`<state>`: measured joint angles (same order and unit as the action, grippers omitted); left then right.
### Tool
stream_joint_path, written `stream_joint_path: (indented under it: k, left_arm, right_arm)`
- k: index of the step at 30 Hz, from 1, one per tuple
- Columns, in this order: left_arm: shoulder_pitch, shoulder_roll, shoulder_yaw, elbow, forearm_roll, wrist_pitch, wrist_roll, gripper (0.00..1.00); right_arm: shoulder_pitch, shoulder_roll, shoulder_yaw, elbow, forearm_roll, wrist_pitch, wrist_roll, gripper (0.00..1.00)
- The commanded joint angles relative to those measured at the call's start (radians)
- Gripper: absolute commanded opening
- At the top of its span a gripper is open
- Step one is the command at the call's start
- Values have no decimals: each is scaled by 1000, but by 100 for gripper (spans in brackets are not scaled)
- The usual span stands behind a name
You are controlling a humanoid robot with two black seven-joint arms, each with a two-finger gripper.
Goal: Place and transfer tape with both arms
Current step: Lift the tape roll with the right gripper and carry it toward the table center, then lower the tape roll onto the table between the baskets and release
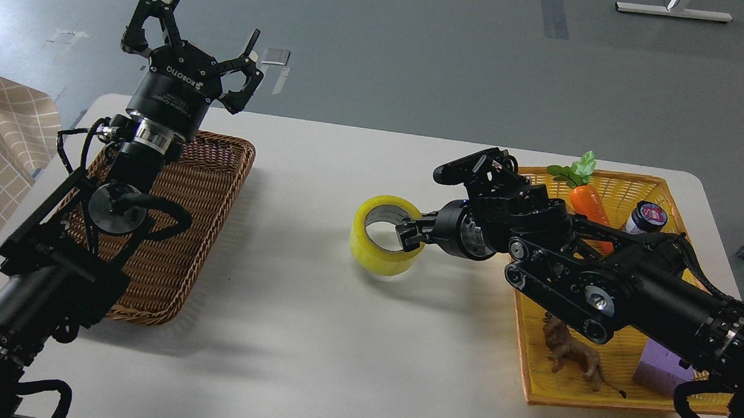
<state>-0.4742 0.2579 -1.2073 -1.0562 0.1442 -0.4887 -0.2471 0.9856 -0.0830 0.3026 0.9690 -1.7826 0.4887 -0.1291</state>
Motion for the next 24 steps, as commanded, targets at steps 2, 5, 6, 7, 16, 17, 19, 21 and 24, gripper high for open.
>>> stream_joint_path:
  k: [2, 5, 6, 7, 16, 17, 19, 21, 24]
  left_arm:
    - [-1, 1, 0, -1, 0, 0, 0, 98]
    - [-1, 1, 0, -1, 0, 0, 0, 98]
    - [-1, 0, 0, -1, 0, 0, 0, 98]
    - [0, 0, 0, -1, 0, 0, 0, 98]
    - [0, 0, 0, -1, 0, 0, 0, 98]
    - [0, 0, -1, -1, 0, 0, 0, 98]
    - [2, 0, -1, -1, 0, 0, 0, 98]
    - [2, -2, -1, -1, 0, 0, 0, 98]
    - [2, -2, -1, -1, 0, 0, 0, 98]
  right_arm:
    - [-1, 38, 0, -38, 0, 0, 2, 0]
    - [1, 68, 0, -65, 0, 0, 3, 0]
    - [1, 74, 0, -72, 0, 0, 3, 0]
    - [-1, 77, 0, -75, 0, 0, 3, 0]
    - [-1, 83, -2, -121, -1, 0, 3, 5]
    - [-1, 83, -2, -122, -1, 0, 3, 6]
    - [-1, 83, -2, -122, 0, 0, 3, 6]
    - [-2, 83, -3, -124, -1, 0, 5, 6]
    - [-12, 83, -3, -127, -1, 0, 3, 6]
